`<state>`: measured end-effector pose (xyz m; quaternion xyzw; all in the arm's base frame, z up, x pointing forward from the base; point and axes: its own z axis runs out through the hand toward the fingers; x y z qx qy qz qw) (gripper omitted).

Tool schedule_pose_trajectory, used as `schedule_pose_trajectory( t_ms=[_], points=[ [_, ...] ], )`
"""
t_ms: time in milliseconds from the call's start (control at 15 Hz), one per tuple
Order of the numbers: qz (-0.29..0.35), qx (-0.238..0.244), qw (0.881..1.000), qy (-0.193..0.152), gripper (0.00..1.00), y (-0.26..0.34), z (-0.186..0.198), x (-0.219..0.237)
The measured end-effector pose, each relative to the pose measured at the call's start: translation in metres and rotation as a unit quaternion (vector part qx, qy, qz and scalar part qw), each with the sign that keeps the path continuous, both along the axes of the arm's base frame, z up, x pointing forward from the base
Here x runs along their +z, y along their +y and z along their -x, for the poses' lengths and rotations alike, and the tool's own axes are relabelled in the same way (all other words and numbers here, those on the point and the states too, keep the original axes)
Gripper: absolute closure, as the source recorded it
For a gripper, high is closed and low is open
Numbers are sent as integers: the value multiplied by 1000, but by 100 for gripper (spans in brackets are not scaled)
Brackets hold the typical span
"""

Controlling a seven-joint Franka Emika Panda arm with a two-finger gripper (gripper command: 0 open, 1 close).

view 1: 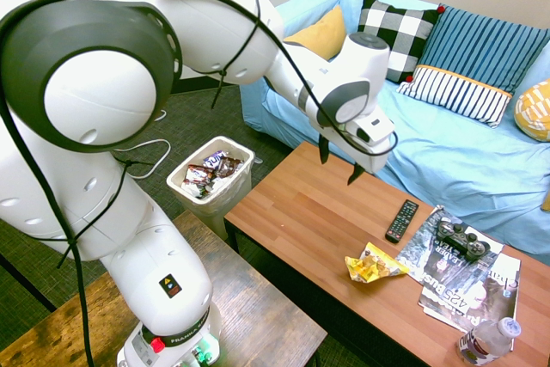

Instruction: Throw the chip bag in the trash bin

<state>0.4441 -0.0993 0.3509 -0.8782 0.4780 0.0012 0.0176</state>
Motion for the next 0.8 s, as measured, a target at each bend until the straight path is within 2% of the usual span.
schedule_pose_trajectory(
  t_ms=[333, 800],
  points=[
    [18, -62, 997, 42, 0, -90, 13, -59],
    [19, -112, 989, 92, 0, -147, -4, -149]
  ],
)
